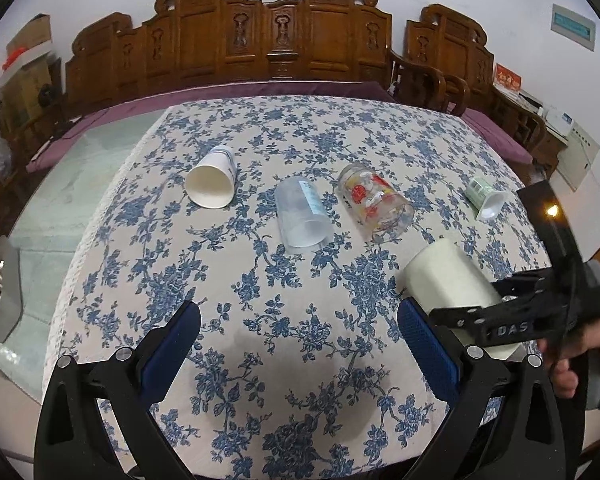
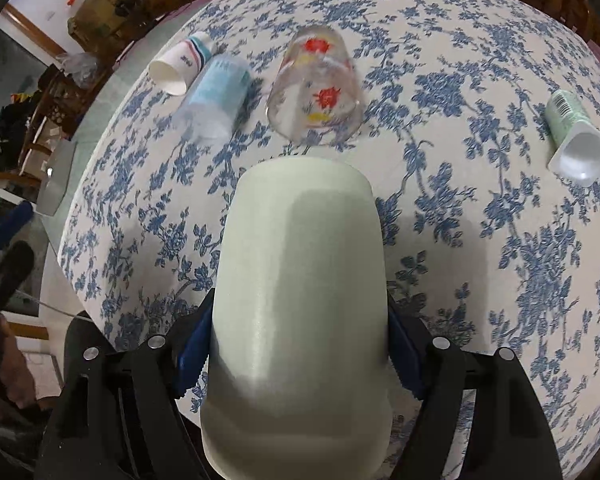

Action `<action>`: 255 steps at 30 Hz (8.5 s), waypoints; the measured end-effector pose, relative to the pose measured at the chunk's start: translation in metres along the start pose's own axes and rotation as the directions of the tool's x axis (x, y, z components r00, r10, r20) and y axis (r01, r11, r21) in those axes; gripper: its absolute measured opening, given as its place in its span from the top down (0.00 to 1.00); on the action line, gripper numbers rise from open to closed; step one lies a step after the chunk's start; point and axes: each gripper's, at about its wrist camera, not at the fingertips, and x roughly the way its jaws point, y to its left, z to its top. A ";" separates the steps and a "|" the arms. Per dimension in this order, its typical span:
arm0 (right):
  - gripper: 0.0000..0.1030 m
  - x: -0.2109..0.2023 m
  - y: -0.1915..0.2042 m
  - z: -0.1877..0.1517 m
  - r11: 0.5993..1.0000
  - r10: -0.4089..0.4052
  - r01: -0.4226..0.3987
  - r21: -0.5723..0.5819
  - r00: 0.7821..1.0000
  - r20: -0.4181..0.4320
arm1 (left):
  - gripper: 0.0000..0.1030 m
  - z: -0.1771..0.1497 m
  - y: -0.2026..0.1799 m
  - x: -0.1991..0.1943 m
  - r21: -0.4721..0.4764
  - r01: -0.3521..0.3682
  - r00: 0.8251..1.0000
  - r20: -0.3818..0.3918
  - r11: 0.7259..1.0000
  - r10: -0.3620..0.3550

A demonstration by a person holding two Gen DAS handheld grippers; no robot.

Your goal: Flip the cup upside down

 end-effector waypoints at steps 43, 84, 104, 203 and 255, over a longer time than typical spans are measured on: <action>0.03 -0.143 -0.064 -0.103 0.986 -0.161 0.156 0.056 0.825 0.541 | 0.16 0.037 -0.118 0.058 0.070 0.063 0.978 -0.201 0.996 -0.048; 0.03 -0.148 -0.079 -0.103 0.991 -0.128 0.094 0.091 0.840 0.528 | 0.32 0.036 -0.110 0.108 -0.095 0.155 0.884 -0.430 0.983 -0.181; 0.03 -0.142 -0.073 -0.104 0.991 -0.133 0.112 0.071 0.841 0.525 | 0.33 0.054 -0.111 0.065 0.039 0.151 0.974 -0.175 0.988 -0.142; 0.03 -0.255 0.054 -0.210 0.975 -0.176 0.209 0.068 0.555 0.813 | 0.08 -0.054 -0.068 -0.188 0.019 -0.037 0.919 0.392 0.999 0.027; 0.03 -0.256 0.054 -0.212 0.976 -0.174 0.207 0.068 0.555 0.813 | 0.08 -0.052 -0.068 -0.199 0.004 -0.034 0.909 0.416 0.999 0.029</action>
